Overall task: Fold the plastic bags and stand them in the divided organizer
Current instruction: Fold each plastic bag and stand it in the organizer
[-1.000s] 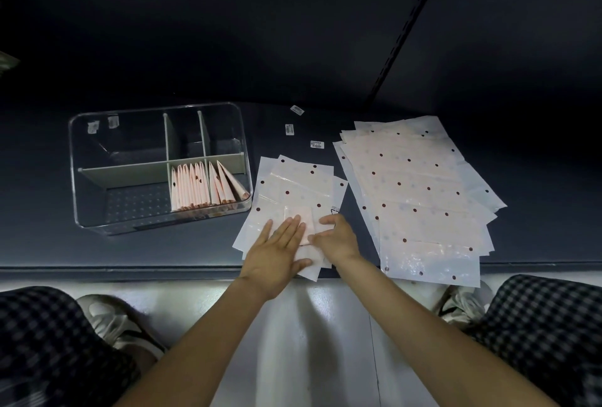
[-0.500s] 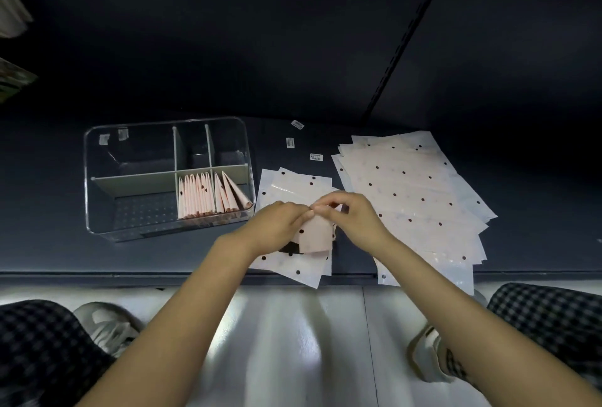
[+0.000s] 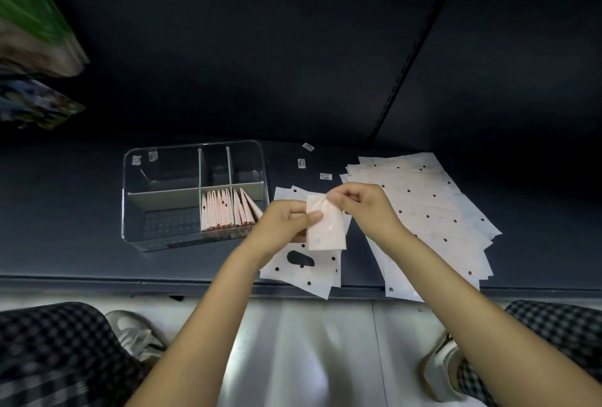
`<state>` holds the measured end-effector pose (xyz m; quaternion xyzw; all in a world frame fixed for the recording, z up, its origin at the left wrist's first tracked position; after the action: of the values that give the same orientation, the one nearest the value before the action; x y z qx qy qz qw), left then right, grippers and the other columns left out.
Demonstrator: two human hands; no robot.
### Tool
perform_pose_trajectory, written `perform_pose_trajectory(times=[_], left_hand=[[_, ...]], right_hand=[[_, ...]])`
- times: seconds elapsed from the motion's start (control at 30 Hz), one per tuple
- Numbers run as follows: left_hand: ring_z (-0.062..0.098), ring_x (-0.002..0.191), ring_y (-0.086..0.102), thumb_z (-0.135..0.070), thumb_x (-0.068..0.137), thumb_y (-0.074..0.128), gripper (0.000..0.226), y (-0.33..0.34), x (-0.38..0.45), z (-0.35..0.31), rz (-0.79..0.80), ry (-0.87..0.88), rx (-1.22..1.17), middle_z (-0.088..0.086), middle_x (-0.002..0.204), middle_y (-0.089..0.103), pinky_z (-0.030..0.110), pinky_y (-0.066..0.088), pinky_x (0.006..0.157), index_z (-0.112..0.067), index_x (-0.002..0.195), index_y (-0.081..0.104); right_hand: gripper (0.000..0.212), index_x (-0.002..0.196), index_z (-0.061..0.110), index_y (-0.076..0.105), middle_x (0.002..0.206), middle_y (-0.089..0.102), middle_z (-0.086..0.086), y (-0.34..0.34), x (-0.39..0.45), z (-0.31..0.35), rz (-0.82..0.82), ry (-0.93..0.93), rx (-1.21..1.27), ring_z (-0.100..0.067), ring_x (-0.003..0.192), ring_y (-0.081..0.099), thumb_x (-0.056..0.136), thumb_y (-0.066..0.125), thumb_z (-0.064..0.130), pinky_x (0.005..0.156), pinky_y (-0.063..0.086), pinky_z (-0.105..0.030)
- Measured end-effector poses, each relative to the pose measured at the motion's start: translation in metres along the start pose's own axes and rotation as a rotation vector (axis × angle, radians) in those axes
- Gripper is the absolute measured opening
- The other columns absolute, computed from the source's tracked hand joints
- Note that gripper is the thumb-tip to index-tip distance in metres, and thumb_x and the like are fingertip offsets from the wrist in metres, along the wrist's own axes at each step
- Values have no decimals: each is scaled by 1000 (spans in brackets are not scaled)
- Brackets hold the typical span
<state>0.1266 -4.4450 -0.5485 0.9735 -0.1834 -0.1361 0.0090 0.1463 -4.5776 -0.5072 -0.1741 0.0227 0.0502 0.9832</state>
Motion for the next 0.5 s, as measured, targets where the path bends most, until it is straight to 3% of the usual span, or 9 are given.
perform_pose_trajectory(times=[0.17,0.33,0.4,0.5], left_hand=[[15,75,70,-13,89,63,10,-6,-8,8,-90,-66,-76,3,79,74,24,56,65,-11,82,71],[18,76,72,-10,87,66,7,-11,-15,18,-100,-153,-122,8,83,74,20,56,62,-4,89,70],[19,75,72,-10,88,65,7,-17,-16,17,-182,-137,-110,12,82,73,21,57,62,-4,88,69],[18,67,70,-10,88,62,13,-35,-19,6,-436,-4,92,8,74,69,28,58,65,-10,76,65]], right_hand=[[17,76,26,72,75,72,11,1,-2,-7,-69,61,86,-3,73,66,84,67,13,72,55,-20],[13,76,23,73,79,72,6,-8,1,-14,-191,124,130,-8,74,64,82,69,12,66,49,-17],[9,79,22,71,80,70,12,-13,-1,-15,-279,118,107,-3,74,62,83,68,15,63,45,-10],[10,98,25,64,90,64,18,-8,-15,-6,-374,33,-145,6,81,58,89,61,27,69,42,-6]])
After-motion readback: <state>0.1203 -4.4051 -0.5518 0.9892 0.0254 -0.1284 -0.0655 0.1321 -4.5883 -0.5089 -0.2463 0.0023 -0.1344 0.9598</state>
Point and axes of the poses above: each hand's wrist, its own x-axis towards the middle knuckle, its own y-axis out of the palm, z = x × y, the point moved 9 cm from there along x, towards the middle knuckle
